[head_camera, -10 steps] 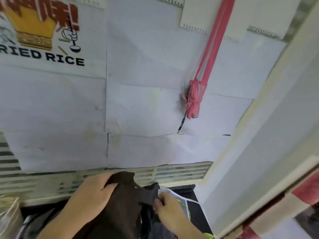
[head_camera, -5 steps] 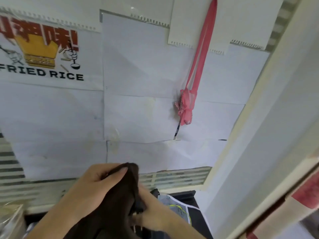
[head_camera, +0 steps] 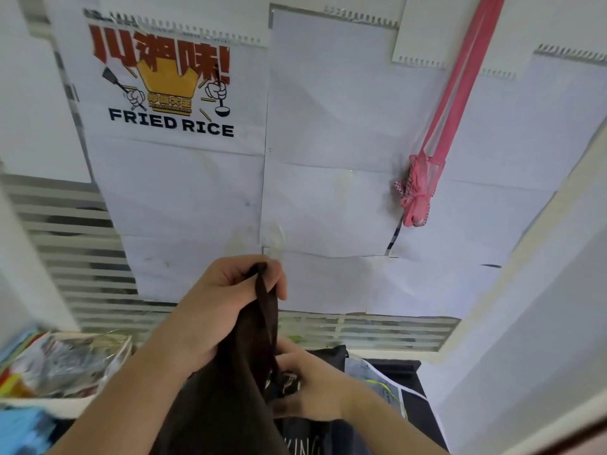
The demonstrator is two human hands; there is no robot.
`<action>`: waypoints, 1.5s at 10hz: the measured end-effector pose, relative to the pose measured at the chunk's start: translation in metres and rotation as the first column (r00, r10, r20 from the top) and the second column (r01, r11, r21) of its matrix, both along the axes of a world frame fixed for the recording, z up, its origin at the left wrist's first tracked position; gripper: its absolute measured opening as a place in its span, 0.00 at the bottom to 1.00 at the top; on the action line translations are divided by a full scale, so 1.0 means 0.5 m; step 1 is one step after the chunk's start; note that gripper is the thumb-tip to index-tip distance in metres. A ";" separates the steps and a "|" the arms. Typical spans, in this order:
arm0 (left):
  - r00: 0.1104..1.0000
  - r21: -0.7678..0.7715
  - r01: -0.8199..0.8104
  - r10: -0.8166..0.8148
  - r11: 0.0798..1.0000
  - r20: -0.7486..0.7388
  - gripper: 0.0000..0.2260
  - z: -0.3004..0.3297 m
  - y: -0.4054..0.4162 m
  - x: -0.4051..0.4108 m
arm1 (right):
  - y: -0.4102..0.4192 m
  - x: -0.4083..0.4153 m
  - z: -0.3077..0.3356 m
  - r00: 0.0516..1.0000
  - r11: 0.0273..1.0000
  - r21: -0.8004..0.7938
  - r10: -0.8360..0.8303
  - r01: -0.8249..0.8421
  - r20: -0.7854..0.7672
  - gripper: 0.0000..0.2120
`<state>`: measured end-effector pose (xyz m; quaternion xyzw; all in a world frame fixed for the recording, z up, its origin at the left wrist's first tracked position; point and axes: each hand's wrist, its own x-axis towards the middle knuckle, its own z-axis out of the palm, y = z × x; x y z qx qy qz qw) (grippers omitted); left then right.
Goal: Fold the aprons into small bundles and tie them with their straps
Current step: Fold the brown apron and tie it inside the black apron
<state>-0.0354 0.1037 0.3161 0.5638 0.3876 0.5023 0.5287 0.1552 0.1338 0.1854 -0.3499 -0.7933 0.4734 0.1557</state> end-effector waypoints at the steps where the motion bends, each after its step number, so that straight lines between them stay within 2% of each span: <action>1: 1.000 -0.007 -0.019 0.019 1.000 0.017 0.14 0.019 -0.003 -0.004 | -0.003 -0.009 -0.012 1.000 0.999 0.044 -0.024 0.025 -0.017 0.08; 2: 0.991 0.051 -0.105 0.109 0.993 -0.079 0.13 0.039 -0.003 -0.017 | 0.016 0.030 -0.046 0.974 0.974 0.006 -0.228 0.228 -0.003 0.06; 3: 0.938 0.114 -0.220 0.242 0.969 -0.249 0.18 0.051 -0.006 -0.043 | 0.027 0.092 -0.048 0.890 0.887 0.098 -0.455 0.452 0.013 0.07; 4: 0.810 0.117 -0.170 0.206 0.978 -0.549 0.08 0.049 -0.004 -0.081 | 0.032 0.164 0.015 0.838 0.825 0.162 -0.545 0.542 -0.027 0.07; 5: 0.541 -0.043 -0.032 -0.019 0.999 -0.841 0.12 0.040 -0.005 -0.116 | 0.042 0.237 0.114 0.883 0.906 0.220 -0.410 0.362 0.231 0.13; 6: 0.389 -0.171 0.082 -0.190 0.982 -0.901 0.16 0.057 0.008 -0.134 | 0.061 0.275 0.201 0.763 0.957 0.279 -0.236 0.076 0.602 0.08; 7: 0.323 0.154 0.077 0.122 0.985 -0.939 0.18 0.111 0.050 -0.152 | 0.091 0.303 0.337 0.665 0.824 0.566 -0.433 0.019 0.608 0.15; 8: 0.462 0.722 -0.182 0.706 0.667 -0.536 0.07 0.173 0.073 -0.163 | 0.048 0.313 0.488 0.751 0.319 0.928 -0.657 0.192 0.071 0.10; 9: 0.469 0.831 -0.308 0.834 0.463 -0.291 0.15 0.134 0.068 -0.141 | -0.025 0.308 0.442 0.668 -0.012 0.940 -0.701 0.340 -0.250 0.12; 10: 0.087 0.334 0.111 0.326 0.936 -0.941 0.06 -0.022 0.042 -0.110 | -0.060 0.304 0.230 0.399 0.931 0.366 -0.330 -0.014 0.856 0.02; 11: 0.141 -0.135 0.120 -0.152 0.983 -0.978 0.04 -0.132 0.035 -0.117 | -0.040 0.368 0.137 0.473 0.979 0.201 -0.190 0.027 0.860 0.08; 12: 0.426 0.065 -0.056 0.083 0.996 -0.901 0.12 -0.125 0.062 -0.116 | -0.006 0.405 0.157 0.696 0.908 0.381 -0.386 0.172 0.606 0.06; 13: 0.721 0.039 -0.292 0.247 0.955 -0.648 0.15 -0.068 0.067 -0.095 | -0.001 0.401 0.207 0.809 0.810 0.235 -0.574 0.538 0.126 0.14; 14: 0.826 -0.064 -0.331 0.256 0.942 -0.501 0.07 -0.039 0.053 -0.074 | -0.004 0.385 0.224 0.702 0.727 -0.110 -0.684 0.677 -0.201 0.14; 15: 0.828 -0.148 -0.266 0.146 0.953 -0.542 0.08 -0.030 0.040 -0.065 | 0.001 0.372 0.232 0.620 0.663 -0.202 -0.747 0.721 -0.242 0.17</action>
